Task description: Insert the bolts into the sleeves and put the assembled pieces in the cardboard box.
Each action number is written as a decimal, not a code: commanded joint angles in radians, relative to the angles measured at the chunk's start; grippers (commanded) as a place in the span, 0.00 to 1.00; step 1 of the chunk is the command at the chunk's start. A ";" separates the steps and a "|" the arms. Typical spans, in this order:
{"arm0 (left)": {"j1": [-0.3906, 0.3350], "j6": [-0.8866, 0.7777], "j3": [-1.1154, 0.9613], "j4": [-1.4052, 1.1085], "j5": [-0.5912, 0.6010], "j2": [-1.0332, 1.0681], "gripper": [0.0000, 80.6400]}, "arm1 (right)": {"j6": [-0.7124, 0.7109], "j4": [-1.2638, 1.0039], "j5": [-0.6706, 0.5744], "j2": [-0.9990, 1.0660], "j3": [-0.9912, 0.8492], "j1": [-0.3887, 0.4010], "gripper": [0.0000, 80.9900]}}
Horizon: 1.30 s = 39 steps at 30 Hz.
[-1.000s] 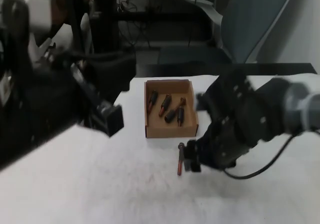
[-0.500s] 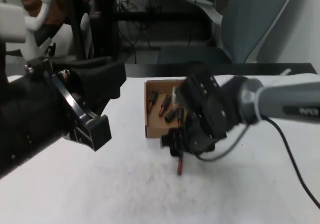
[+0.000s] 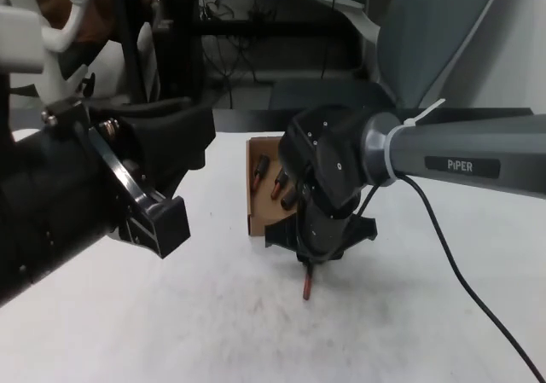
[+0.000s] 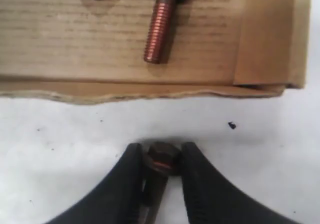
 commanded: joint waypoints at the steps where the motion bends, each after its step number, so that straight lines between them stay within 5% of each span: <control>1: -0.005 0.014 -0.004 -0.005 -0.006 -0.009 0.02 | 0.007 0.026 -0.001 0.003 -0.001 0.005 0.00; 9: -0.005 0.056 0.076 0.062 -0.020 -0.009 0.02 | -0.171 -0.081 0.033 -0.200 0.004 0.038 0.00; 16: -0.005 0.056 0.279 -0.259 -0.049 0.073 0.02 | -0.439 -0.322 0.035 -0.477 0.103 0.109 0.00; 27: -0.009 0.082 0.320 -0.749 -0.004 0.324 0.02 | -0.525 -0.517 0.033 -0.698 0.276 0.236 0.00; 39: -0.072 0.082 0.317 -0.910 -0.013 0.439 0.02 | -0.587 -0.605 0.011 -0.700 0.276 0.293 0.00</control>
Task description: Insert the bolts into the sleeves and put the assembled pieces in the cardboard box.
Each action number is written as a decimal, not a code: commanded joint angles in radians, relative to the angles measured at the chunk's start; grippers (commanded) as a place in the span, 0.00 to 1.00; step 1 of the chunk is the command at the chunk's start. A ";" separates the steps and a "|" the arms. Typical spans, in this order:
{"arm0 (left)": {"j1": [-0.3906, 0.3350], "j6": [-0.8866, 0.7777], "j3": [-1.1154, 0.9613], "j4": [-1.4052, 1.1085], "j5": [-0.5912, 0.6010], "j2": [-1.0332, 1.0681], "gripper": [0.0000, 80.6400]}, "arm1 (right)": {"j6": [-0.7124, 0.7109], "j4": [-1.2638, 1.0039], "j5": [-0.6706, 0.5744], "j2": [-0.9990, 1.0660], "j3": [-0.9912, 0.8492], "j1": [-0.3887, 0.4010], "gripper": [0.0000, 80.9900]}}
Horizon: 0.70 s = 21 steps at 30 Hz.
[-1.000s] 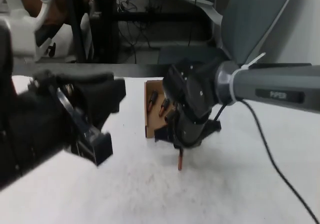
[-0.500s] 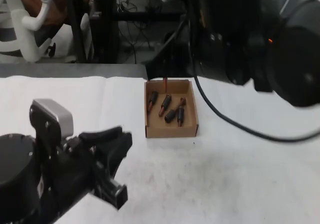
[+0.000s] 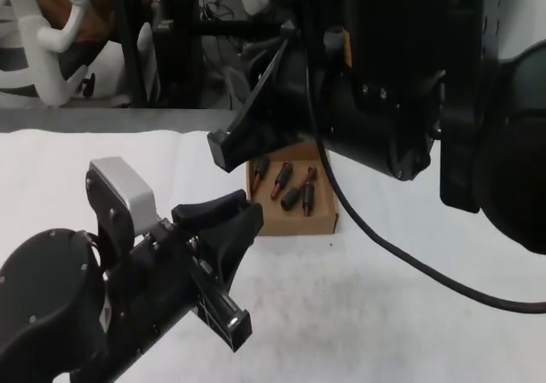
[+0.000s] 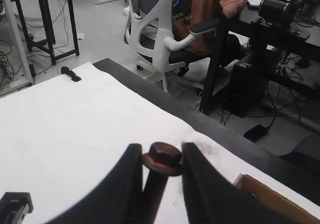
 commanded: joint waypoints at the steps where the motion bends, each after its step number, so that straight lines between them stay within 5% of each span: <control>1: 0.003 0.007 -0.005 -0.046 0.006 -0.001 0.02 | -0.010 -0.018 -0.003 -0.016 -0.003 0.004 0.00; 21: 0.003 0.007 -0.088 -0.049 -0.077 0.001 0.02 | -0.024 0.002 -0.018 -0.013 -0.003 0.020 0.00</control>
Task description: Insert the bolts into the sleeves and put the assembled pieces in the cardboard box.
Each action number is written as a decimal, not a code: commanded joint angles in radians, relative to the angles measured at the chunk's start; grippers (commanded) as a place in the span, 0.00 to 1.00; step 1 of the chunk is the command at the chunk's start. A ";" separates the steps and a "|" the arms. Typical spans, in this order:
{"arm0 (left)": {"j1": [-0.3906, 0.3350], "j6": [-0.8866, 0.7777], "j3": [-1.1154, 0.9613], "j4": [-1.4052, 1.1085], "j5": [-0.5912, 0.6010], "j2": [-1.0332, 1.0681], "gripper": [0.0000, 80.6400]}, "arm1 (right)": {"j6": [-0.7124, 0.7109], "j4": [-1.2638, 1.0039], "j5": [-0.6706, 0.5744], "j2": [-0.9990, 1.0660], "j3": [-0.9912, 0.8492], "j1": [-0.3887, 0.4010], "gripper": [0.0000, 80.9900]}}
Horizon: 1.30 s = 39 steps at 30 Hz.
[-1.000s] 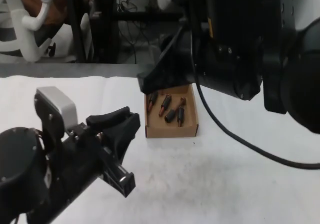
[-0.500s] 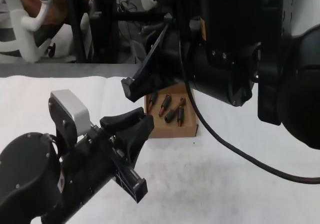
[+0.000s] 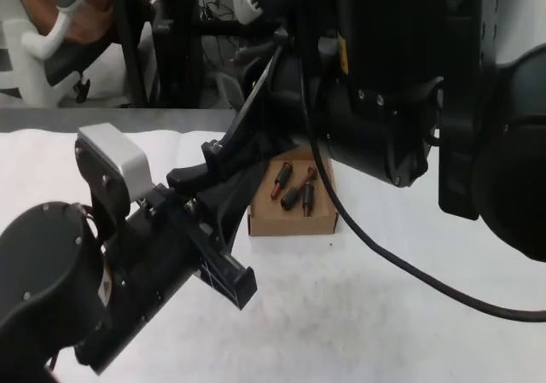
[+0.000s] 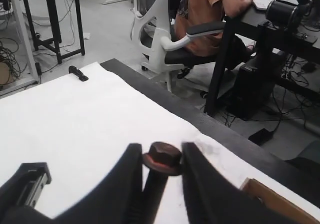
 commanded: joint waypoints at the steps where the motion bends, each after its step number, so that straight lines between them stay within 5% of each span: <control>1: 0.003 0.004 -0.030 -0.035 -0.012 -0.004 0.02 | -0.009 0.002 -0.010 -0.013 -0.003 0.002 0.00; 20: 0.004 0.004 -0.046 -0.066 -0.091 -0.004 0.02 | -0.015 0.075 -0.001 -0.013 -0.003 0.023 0.00; 30: 0.075 -0.002 -0.051 -0.081 -0.035 -0.004 0.02 | -0.015 0.104 -0.043 -0.013 -0.003 0.049 0.01; 32: 0.083 -0.004 -0.051 -0.078 0.000 -0.004 0.02 | -0.015 0.099 -0.064 -0.020 -0.003 0.049 0.16; 34: 0.082 -0.004 -0.051 -0.072 0.010 -0.004 0.02 | 0.008 0.099 -0.064 -0.029 -0.008 0.049 0.43; 36: 0.082 -0.004 -0.051 -0.063 0.012 -0.004 0.02 | 0.047 0.099 -0.053 -0.046 -0.018 0.049 0.81; 39: 0.082 0.003 -0.053 -0.022 0.015 -0.004 0.02 | 0.090 0.092 0.010 -0.082 -0.042 0.049 0.86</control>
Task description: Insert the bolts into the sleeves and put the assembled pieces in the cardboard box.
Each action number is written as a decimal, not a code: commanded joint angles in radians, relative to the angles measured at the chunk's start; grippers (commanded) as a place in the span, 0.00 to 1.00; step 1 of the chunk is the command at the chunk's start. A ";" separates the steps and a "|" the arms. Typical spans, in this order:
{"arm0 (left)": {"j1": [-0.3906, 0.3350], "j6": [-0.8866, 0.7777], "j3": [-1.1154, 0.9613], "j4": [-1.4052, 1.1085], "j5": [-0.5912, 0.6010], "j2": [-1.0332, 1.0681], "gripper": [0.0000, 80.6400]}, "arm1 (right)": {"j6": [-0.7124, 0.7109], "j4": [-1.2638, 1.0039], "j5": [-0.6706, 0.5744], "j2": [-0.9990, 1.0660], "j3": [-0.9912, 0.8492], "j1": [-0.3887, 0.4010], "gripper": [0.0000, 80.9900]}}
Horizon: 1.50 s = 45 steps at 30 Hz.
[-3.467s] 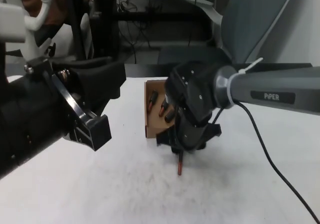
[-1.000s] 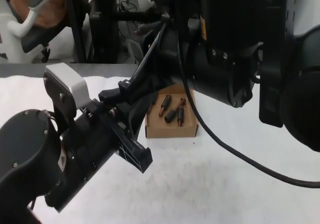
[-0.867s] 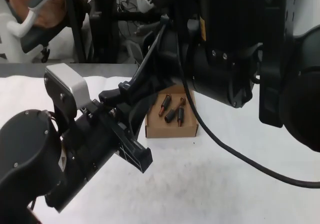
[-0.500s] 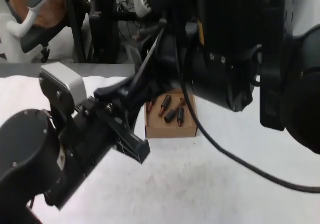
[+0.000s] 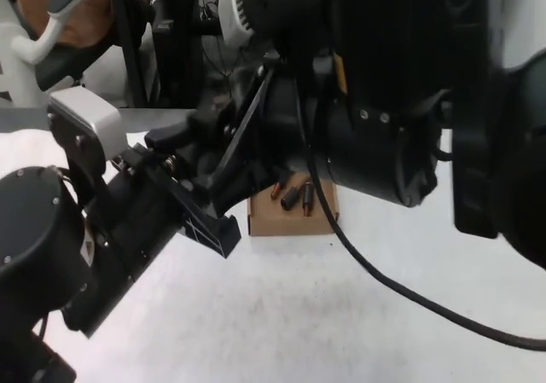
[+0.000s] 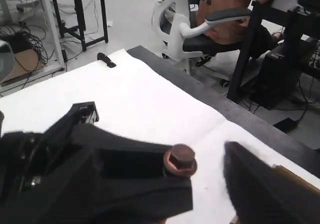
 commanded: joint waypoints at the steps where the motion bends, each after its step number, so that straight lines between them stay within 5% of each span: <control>1: 0.002 0.022 -0.021 0.029 0.020 -0.006 0.02 | 0.036 -0.008 0.049 -0.057 -0.037 0.000 0.86; 9: 0.002 0.188 -0.198 0.260 0.099 0.117 0.02 | 0.036 0.023 0.241 -0.253 -0.049 -0.005 0.86; 15: 0.002 0.188 -0.436 0.431 0.121 0.378 0.02 | 0.050 0.324 0.425 -0.356 -0.049 -0.005 0.86; 27: 0.002 0.247 -0.974 0.807 0.106 0.924 0.00 | 0.308 0.747 0.381 -0.414 -0.007 -0.005 0.86; 30: 0.004 0.271 -1.026 0.815 0.074 0.984 0.21 | 0.341 0.785 0.358 -0.422 0.001 -0.005 0.86; 35: 0.019 0.270 -1.050 0.783 0.020 1.000 0.87 | 0.350 0.800 0.342 -0.430 0.011 -0.005 0.86; 42: 0.067 0.072 -1.050 0.855 0.041 0.870 0.85 | 0.370 0.808 0.340 -0.477 0.070 -0.003 0.83; 45: 0.098 0.022 -1.035 0.876 0.178 0.760 0.42 | 0.398 0.805 0.394 -0.565 0.127 0.013 0.58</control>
